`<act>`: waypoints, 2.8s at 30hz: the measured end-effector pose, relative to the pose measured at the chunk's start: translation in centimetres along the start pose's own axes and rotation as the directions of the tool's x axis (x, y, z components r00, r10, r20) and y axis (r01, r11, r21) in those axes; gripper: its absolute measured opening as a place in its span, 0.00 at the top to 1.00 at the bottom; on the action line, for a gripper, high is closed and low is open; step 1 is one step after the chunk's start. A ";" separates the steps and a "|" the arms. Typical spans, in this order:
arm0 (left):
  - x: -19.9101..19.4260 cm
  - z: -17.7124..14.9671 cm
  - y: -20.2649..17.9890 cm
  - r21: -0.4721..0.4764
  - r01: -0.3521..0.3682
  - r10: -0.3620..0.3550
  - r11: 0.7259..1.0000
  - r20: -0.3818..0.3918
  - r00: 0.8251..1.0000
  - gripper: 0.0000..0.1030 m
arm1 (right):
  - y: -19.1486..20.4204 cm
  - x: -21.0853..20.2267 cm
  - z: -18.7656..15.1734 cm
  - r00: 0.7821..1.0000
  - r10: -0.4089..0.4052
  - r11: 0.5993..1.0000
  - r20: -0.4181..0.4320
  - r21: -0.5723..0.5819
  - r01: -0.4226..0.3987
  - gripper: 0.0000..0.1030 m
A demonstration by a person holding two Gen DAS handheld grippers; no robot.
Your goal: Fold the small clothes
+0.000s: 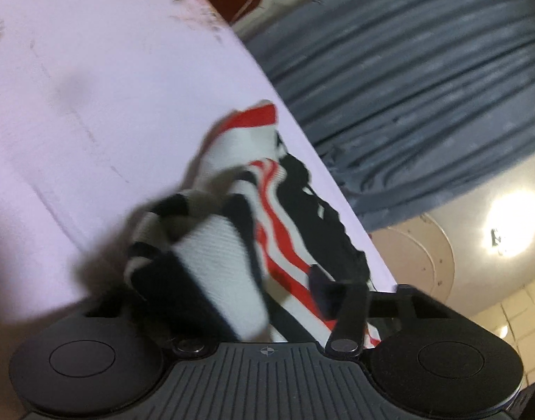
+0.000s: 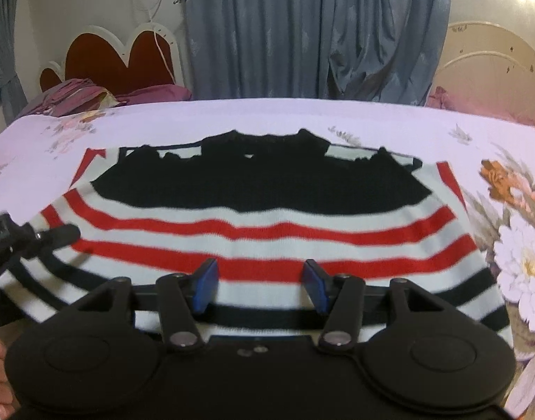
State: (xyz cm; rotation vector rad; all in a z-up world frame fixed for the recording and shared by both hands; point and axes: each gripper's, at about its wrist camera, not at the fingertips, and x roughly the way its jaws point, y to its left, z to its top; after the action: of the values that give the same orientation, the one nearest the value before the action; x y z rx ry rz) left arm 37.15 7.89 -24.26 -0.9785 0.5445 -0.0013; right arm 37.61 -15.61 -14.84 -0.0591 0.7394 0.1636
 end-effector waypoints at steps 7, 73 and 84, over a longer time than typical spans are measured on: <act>0.0 0.0 -0.4 0.016 -0.047 0.047 0.999 0.004 0.999 0.85 | 0.7 1.5 -1.5 1.000 -0.019 0.995 -0.011 -0.100 0.018 0.48; -4.2 -12.2 -24.8 0.851 0.048 0.106 0.522 -0.121 0.987 0.27 | -18.5 -2.3 1.2 0.961 0.275 0.897 -0.025 0.367 -0.247 0.26; -1.4 -8.0 -21.4 0.794 -0.066 0.165 0.604 -0.043 0.985 0.27 | -18.4 1.3 0.6 0.939 0.338 0.827 -0.061 0.495 -0.266 0.48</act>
State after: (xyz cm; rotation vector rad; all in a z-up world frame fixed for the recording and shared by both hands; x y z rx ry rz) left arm 37.52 -10.19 -10.30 -0.0511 0.6269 -0.1743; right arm 42.07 -33.52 -15.33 0.5339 0.9177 0.2771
